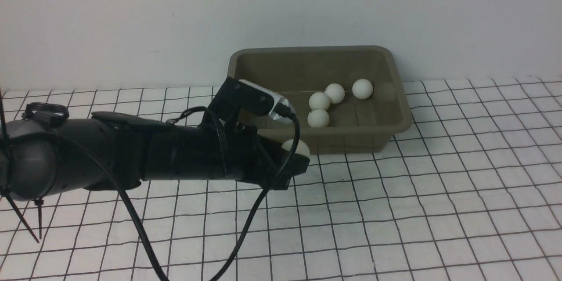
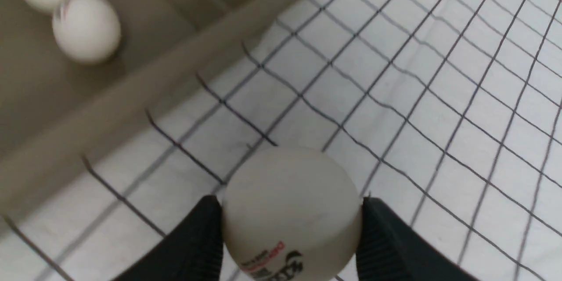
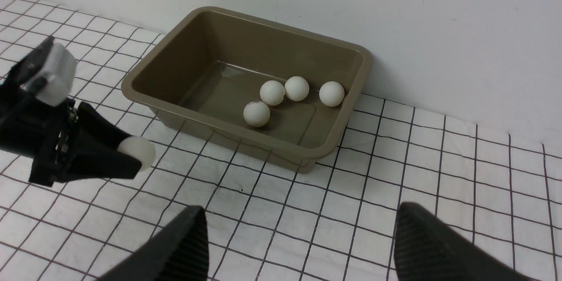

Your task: Put the table tennis balls into the box on the white checkered tablecloth.

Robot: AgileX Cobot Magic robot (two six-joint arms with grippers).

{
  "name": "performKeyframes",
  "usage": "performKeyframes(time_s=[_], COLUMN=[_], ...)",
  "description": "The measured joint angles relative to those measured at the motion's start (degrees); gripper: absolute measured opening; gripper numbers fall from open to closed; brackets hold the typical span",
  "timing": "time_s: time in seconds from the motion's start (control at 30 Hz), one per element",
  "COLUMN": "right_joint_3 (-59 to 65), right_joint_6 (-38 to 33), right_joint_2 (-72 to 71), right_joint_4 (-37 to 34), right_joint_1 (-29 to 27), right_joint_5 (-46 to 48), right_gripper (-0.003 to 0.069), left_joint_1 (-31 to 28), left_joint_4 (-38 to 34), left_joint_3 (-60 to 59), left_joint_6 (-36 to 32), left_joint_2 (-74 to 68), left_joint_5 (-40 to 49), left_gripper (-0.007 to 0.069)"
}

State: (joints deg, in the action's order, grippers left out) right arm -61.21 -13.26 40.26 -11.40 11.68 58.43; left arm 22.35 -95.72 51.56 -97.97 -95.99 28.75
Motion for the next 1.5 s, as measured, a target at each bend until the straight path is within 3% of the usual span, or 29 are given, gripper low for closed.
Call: performKeyframes(time_s=[0.07,0.33,0.43,0.57,0.67,0.8,0.9,1.07,1.27,1.5], right_joint_3=[0.0,0.0,0.0,0.0,0.0,0.0,0.0,3.5,13.48,26.99], right_joint_6=[0.0,-0.05,-0.75,-1.41,-1.48,1.38,2.82,-0.47,-1.23,-1.31], right_joint_2=[0.0,0.0,0.0,0.05,-0.87,-5.61,-11.03,-20.94,-28.68,-36.39], right_joint_4=[0.0,0.0,0.0,0.98,4.35,12.87,15.04,8.48,6.53,5.7], right_joint_1=[0.0,0.0,0.0,0.0,0.0,0.0,0.0,0.0,0.0,0.0], right_joint_5=[0.06,0.49,0.51,-0.21,-1.9,-1.09,2.42,3.04,2.13,-10.4], right_gripper=[0.0514,0.0514,0.0514,0.0514,0.0514,0.0514,0.0514,0.0514,0.0514,0.0514], left_joint_1=[-0.5,-3.57,-4.28,-4.47,-4.53,-4.53,-4.53,-4.53,-4.53,-4.53], left_joint_4=[-0.98,-1.88,-2.06,-2.14,-1.66,-1.88,-2.67,-2.93,-2.93,-2.96], left_joint_3=[2.38,16.01,20.98,22.74,21.58,16.85,13.3,8.35,3.7,0.17], left_joint_6=[-4.87,-12.12,-12.2,-8.99,-7.32,-6.84,-6.84,-6.84,-6.89,-6.89], left_joint_2=[-0.22,-8.79,-13.35,-15.25,-13.12,-4.94,2.29,10.64,15.21,16.21], left_joint_5=[-1.3,-7.27,-8.59,-14.61,-20.16,-24.27,-24.47,-25.81,-26.19,-26.19], left_gripper=[0.0346,0.0346,0.0373,0.0475,0.0491,0.0454,0.0411,0.0351,0.0323,0.0321])
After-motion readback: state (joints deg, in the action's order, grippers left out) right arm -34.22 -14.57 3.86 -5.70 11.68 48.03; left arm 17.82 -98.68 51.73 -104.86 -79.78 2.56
